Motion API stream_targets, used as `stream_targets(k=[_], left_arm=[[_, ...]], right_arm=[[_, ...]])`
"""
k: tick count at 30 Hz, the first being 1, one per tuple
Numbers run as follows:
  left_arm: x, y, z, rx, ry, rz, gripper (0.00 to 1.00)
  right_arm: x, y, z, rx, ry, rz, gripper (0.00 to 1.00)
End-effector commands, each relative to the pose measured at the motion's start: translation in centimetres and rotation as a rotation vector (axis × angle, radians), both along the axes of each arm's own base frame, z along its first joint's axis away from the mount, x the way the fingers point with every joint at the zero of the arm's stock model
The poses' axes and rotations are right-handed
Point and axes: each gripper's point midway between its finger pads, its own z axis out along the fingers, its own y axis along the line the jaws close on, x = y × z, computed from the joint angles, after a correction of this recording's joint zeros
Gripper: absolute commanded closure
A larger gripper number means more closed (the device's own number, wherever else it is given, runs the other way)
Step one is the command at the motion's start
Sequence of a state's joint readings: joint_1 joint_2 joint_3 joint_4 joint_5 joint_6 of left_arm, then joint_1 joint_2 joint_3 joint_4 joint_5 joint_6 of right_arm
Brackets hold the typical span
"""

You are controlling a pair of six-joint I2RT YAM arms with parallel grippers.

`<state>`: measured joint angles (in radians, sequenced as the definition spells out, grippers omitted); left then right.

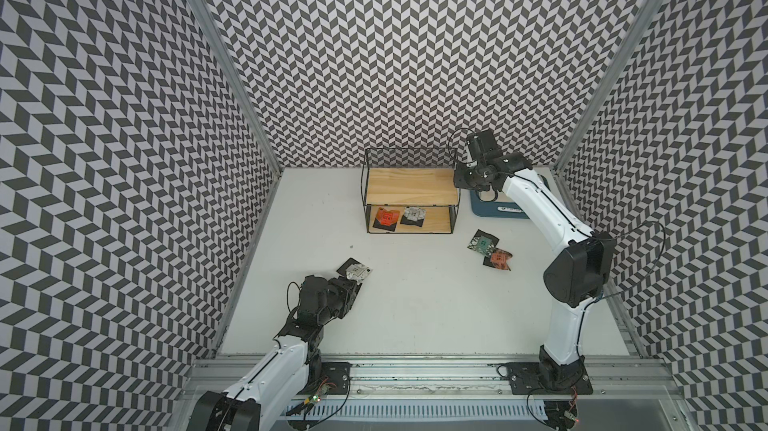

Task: Remove the tea bags from the shelf
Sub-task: Place the tea bag at the center of the board.

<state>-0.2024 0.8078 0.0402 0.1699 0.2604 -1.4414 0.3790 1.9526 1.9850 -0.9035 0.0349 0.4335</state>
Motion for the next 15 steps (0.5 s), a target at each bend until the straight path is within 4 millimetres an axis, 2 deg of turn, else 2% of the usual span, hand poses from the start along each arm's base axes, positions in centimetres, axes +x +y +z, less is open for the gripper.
stream_targets(k=[1,4,5,9,11,13,15], left_arm=[[-0.8,0.4,-0.3,0.041,0.103,-0.009,0.57],[-0.9,1.2,1.0,0.097,0.169,0.015,0.38],[-1.0,1.4,1.5,0.114,0.191,0.019,0.35],[-0.8,1.7,3.9,0.167,0.224,0.004,0.33],[0.7,1.4,6.4,0.192,0.132,-0.027,0.35],[2.2,0.2,8.3,0.212,0.052,-0.086,0.37],[3.7,-2.2,9.6,0.163,-0.036,-0.162,0.40]], right_arm=[[0.0,-1.0,1.5,-0.001,-0.037,-0.017,0.62],[-0.1,-1.0,1.4,-0.001,-0.034,-0.018,0.62],[0.0,-1.1,1.4,-0.002,-0.032,-0.019,0.62],[0.0,-0.9,1.3,0.002,-0.030,-0.018,0.62],[0.0,-1.0,1.3,0.002,-0.031,-0.019,0.62],[0.0,-0.9,1.4,0.002,-0.032,-0.018,0.62],[0.0,-0.9,1.3,0.004,-0.032,-0.019,0.62]])
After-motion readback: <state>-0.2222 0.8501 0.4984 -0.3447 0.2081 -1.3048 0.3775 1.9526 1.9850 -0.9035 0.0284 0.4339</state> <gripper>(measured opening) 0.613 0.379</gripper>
